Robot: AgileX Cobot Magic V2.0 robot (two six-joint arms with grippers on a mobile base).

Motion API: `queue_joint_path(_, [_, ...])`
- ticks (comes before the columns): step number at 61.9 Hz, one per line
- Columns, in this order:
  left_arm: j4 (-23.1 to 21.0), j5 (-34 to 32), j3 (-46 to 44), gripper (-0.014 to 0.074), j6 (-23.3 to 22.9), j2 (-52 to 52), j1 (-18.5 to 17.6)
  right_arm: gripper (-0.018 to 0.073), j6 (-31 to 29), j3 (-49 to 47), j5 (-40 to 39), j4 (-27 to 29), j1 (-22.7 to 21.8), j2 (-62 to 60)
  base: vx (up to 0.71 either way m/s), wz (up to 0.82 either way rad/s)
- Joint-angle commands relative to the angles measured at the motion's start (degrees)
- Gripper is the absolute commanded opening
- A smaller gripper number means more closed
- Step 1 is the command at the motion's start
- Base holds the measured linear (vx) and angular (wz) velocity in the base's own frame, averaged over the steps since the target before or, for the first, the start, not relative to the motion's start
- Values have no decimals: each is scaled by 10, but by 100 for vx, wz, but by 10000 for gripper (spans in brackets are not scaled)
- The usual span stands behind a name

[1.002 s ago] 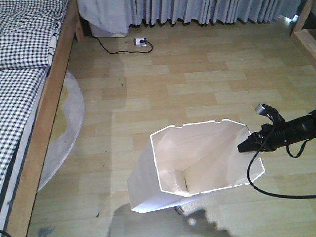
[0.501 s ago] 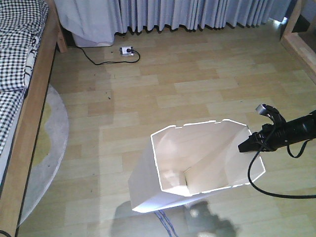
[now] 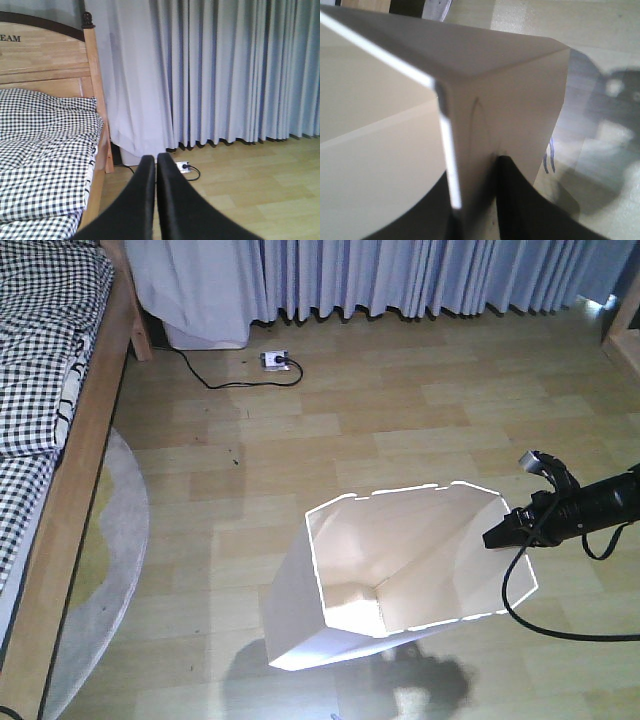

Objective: Move trash bin to bedside with robot
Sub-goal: 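Carry the bin in the right gripper along the bed toward the curtains, then carry the bin to the floor beside the bed's foot near the curtains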

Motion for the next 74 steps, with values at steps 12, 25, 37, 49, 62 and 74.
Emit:
queue_joint_path(12, [-5, -43, 7, -6, -8, -4, -4, -4, 7, -7, 137, 74, -1, -45, 22, 11])
queue_joint_path(25, [-5, -43, 7, -6, -8, -4, -4, -4, 7, -7, 137, 74, -1, -45, 21, 7])
queue_joint_path(37, [-5, -43, 7, -6, -8, -4, -4, -4, 7, -7, 137, 74, -1, -45, 20, 4])
queue_joint_path(49, [-5, -43, 7, -6, -8, -4, -4, -4, 7, -7, 137, 74, -1, -45, 20, 0])
queue_joint_path(62, [-5, -43, 7, -6, -8, -4, -4, -4, 7, -7, 137, 74, -1, -45, 22, -4])
queue_joint_path(74, [-5, -43, 7, -6, -8, -4, -4, -4, 7, -7, 137, 74, -1, -45, 22, -6])
